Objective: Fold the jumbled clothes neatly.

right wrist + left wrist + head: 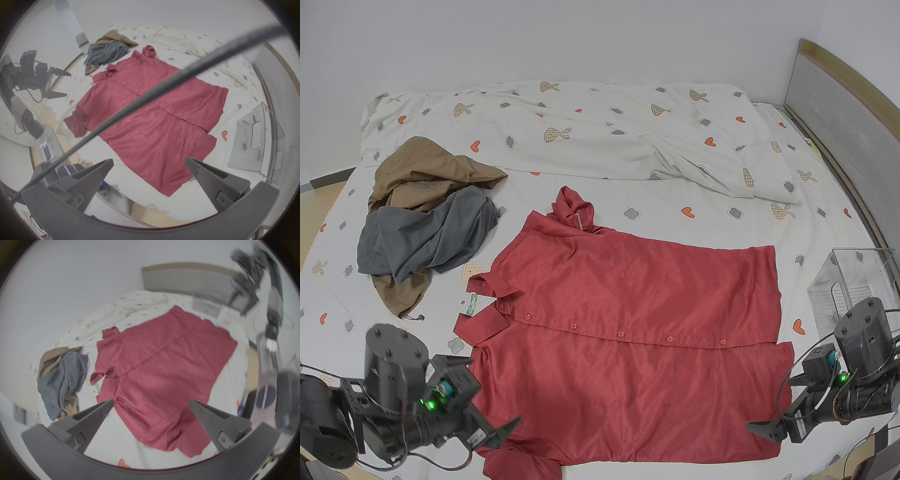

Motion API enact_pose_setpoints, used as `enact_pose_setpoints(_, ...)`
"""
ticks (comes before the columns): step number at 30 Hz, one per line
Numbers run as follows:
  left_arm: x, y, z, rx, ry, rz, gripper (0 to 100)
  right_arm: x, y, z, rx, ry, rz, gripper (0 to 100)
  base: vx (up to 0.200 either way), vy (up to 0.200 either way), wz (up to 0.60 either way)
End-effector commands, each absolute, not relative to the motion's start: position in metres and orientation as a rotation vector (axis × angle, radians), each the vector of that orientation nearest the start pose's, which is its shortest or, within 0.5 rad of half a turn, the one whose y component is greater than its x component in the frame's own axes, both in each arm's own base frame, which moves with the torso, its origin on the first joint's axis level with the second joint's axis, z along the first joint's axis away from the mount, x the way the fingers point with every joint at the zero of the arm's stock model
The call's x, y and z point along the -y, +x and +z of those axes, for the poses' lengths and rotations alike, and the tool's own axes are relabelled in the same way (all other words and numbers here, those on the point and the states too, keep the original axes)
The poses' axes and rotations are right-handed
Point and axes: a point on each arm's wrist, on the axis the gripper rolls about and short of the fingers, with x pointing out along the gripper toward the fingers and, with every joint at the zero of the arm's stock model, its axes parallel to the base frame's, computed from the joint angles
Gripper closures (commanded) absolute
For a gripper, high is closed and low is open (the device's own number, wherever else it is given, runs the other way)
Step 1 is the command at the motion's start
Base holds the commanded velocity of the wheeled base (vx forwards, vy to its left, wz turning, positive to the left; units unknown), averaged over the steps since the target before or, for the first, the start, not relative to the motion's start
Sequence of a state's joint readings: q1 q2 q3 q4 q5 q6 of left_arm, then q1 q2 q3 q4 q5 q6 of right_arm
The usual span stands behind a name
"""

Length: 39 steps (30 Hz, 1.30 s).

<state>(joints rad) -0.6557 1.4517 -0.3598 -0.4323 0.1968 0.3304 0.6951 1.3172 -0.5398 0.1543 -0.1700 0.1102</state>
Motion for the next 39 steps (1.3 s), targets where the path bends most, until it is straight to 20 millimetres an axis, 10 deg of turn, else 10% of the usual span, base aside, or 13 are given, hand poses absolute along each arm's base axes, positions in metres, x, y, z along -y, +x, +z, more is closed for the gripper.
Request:
enact_pose_setpoints(1,0.123,0.127,0.079,-0.626,0.854,-0.621,0,-0.101,0.116,0.131,-0.901,-0.351,0.444,0,0.000,0.000,0.00)
enact_pose_setpoints(16,0.117,0.088,0.052,-0.675,1.055,-0.740,0,-0.105,0.120,0.129,-0.913,-0.358,0.442,0,0.000,0.000,0.00)
enact_pose_setpoints(39,0.138,0.090,0.011,-0.787,1.144,-0.740,0,-0.105,0.121,0.128,-0.920,-0.360,0.438,0,0.000,0.000,0.00)
